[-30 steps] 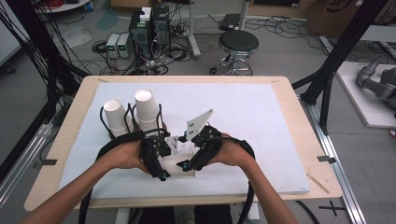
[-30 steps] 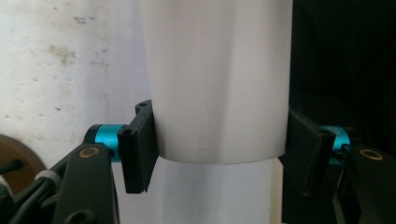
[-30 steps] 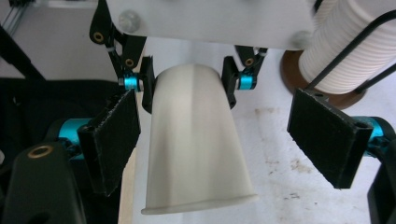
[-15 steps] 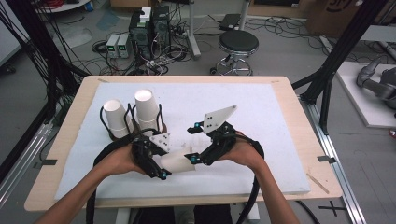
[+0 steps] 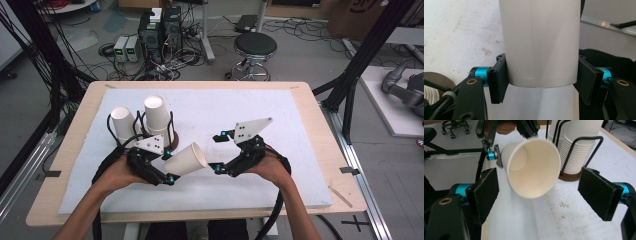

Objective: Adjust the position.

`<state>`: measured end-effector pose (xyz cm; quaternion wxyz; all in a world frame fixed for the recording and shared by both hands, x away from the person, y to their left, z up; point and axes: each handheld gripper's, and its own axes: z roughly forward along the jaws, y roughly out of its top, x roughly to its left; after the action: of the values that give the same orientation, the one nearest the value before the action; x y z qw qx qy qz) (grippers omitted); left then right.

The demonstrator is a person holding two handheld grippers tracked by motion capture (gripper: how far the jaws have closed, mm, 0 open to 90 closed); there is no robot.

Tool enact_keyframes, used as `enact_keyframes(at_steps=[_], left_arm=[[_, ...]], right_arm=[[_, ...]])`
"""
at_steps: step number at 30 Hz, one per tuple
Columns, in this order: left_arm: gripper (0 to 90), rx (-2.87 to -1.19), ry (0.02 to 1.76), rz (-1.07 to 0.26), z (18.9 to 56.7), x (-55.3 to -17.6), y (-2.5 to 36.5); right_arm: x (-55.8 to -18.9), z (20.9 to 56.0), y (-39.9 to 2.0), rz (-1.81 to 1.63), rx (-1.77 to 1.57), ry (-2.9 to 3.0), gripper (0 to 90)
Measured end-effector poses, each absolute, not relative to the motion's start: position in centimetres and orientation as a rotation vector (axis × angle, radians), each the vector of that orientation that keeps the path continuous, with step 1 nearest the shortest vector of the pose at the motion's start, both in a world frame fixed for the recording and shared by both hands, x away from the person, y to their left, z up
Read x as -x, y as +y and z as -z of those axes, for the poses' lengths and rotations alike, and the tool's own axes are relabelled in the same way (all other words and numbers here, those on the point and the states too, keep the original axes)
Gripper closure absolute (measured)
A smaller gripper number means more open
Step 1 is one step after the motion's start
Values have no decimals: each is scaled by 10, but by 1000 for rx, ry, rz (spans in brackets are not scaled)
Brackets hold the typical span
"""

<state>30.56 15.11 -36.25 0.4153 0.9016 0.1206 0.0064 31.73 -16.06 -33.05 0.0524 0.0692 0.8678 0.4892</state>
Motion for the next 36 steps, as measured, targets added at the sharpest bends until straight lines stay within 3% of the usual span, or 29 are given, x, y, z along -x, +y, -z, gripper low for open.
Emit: enact_keyframes(at_steps=[21,36], left_arm=[[351,-1892,246,-40,385,-302,171],[351,-1781,232,4,401,-304,171]], right_arm=[[-317,355,-169,-1588,-291,2600,179],[-317,362,-165,-1677,-292,2574,179]])
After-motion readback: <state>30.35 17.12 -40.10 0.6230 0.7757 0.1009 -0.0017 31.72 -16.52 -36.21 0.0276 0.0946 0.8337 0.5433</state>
